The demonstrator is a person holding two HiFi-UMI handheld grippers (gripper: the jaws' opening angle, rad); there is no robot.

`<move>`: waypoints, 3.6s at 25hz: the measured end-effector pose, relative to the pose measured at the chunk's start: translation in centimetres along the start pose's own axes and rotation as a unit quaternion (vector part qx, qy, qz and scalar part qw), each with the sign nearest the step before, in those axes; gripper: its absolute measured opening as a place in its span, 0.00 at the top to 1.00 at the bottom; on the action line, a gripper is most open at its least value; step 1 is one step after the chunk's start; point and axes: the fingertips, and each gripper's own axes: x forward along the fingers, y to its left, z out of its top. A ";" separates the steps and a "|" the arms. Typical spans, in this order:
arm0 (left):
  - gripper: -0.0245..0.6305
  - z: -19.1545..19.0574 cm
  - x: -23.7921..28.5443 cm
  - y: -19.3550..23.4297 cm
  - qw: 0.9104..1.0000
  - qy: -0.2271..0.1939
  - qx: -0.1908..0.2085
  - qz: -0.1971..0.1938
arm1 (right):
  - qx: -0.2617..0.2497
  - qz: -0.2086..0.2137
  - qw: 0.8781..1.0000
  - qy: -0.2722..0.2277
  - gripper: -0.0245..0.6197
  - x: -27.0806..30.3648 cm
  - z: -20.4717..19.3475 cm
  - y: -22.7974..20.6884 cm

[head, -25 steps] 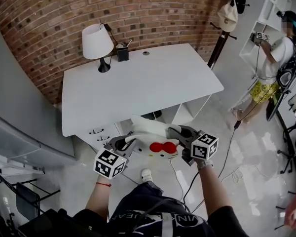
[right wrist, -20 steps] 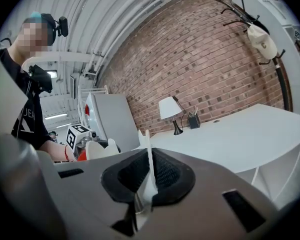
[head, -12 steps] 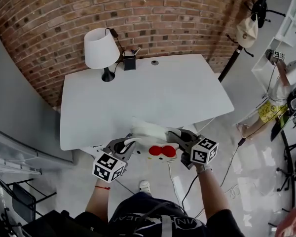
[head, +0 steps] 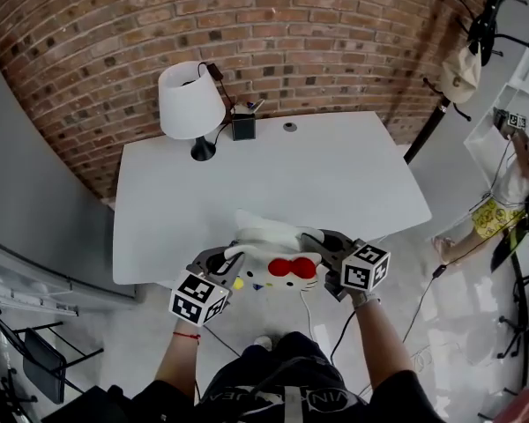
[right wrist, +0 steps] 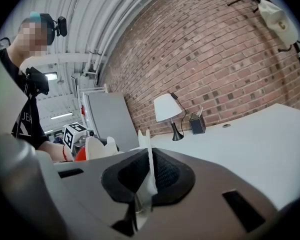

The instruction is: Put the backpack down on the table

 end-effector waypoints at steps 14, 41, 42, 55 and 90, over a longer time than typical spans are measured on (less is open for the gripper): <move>0.91 1.8 4.2 6.1 0.998 0.009 -0.025 0.055 | -0.009 0.053 0.998 0.034 0.94 6.7 2.7 -6.5; 0.91 4.3 10.5 11.9 0.993 0.041 -0.040 0.105 | 0.004 0.113 0.993 0.044 0.94 12.2 5.7 -14.7; 0.91 4.3 10.7 12.1 0.993 0.042 -0.041 0.106 | 0.003 0.115 0.992 0.045 0.94 12.4 5.8 -14.9; 0.91 4.4 13.0 15.7 0.990 0.042 -0.054 0.119 | -0.014 0.124 0.990 0.063 0.94 16.0 6.6 -17.8; 0.91 3.8 14.9 19.3 0.990 0.046 -0.036 0.130 | -0.077 0.152 0.984 0.047 0.93 20.6 7.9 -20.4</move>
